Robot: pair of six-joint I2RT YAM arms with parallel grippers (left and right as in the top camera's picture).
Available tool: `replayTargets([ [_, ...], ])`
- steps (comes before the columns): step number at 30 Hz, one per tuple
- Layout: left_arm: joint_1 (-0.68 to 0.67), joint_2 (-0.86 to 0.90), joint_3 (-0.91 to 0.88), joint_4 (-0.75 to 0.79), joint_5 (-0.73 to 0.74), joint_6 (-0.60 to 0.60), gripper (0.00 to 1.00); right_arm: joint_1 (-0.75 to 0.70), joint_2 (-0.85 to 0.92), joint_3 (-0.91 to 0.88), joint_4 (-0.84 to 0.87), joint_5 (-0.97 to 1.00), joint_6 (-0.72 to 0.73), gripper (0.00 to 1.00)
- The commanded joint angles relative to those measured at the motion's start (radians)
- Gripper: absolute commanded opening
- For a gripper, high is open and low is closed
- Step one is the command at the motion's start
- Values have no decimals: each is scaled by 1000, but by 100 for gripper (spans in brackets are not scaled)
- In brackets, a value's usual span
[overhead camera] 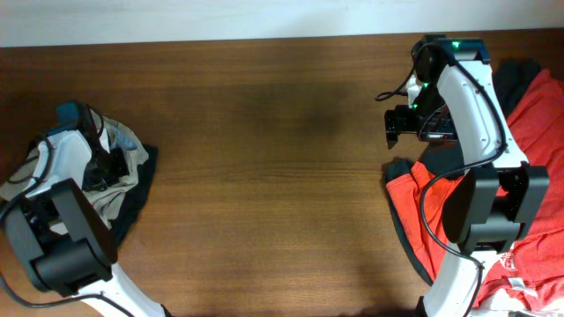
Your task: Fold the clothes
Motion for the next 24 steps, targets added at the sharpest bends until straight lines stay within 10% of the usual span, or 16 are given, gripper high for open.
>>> replayTargets([
  [1,3,111,-27,-40,39,-26,5,2,-26,13,-4,-2,4,88],
  [5,16,116,-27,237,36,-138,33,2,-26,13,-6,-3,4,88],
  [11,147,116,0,399,76,-277,33,2,-26,13,-7,-2,4,88],
  [14,162,115,104,334,161,-180,34,2,-26,13,-7,-2,4,88],
  [16,149,113,223,227,152,-115,69,2,-26,13,-8,-3,4,93],
  [24,-245,39,502,-184,135,105,99,-201,-26,39,47,-200,-106,99],
])
